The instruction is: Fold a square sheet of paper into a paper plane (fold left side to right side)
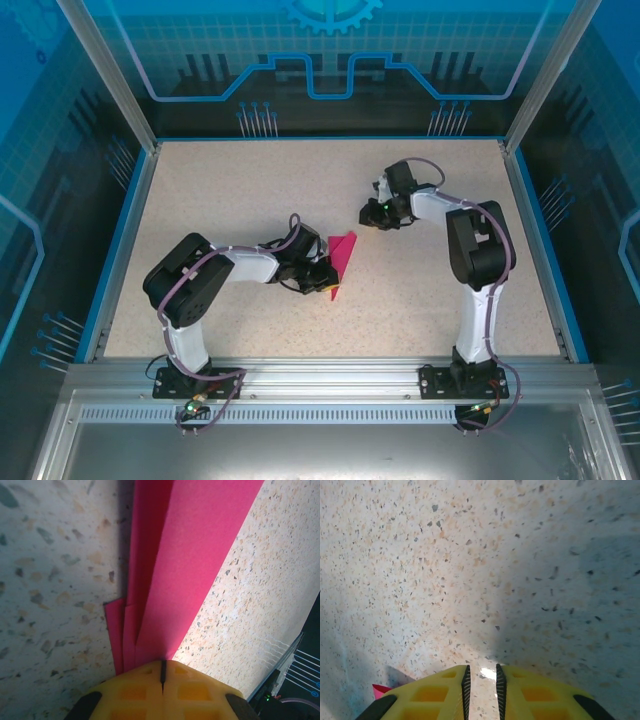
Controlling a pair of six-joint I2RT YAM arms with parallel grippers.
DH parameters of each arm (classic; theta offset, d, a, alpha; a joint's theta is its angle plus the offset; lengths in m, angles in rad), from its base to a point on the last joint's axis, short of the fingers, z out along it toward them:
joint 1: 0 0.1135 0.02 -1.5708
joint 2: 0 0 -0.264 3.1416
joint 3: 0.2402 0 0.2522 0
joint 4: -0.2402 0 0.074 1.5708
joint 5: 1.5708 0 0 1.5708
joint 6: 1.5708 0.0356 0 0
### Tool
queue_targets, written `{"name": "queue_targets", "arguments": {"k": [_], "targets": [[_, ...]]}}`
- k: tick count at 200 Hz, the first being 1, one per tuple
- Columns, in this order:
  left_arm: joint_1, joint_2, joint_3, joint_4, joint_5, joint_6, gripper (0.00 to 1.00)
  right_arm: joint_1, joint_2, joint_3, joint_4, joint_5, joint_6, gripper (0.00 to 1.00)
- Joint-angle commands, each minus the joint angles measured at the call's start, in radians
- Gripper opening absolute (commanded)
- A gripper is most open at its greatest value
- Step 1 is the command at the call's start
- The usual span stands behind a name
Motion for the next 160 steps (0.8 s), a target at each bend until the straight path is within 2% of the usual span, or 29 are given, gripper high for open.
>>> {"name": "queue_targets", "arguments": {"k": [1,26,50,96,160], "targets": [[-0.02,0.022,-0.05,-0.144,-0.042,0.007,0.05,0.026,-0.147,-0.069,0.013,-0.029,-0.012,0.24],[-0.02,0.021,-0.048,-0.143,-0.042,0.009,0.06,0.081,-0.243,-0.188,0.049,-0.095,0.022,0.24],[-0.02,0.023,-0.045,-0.14,-0.039,0.01,0.06,0.141,-0.266,-0.262,0.1,-0.137,0.077,0.22],[-0.02,0.015,-0.042,-0.134,-0.036,0.014,0.06,0.211,-0.146,-0.262,0.153,-0.159,0.153,0.18],[-0.02,-0.085,-0.049,-0.102,-0.02,0.033,0.13,0.212,-0.048,-0.239,0.086,-0.087,0.134,0.17]]}}
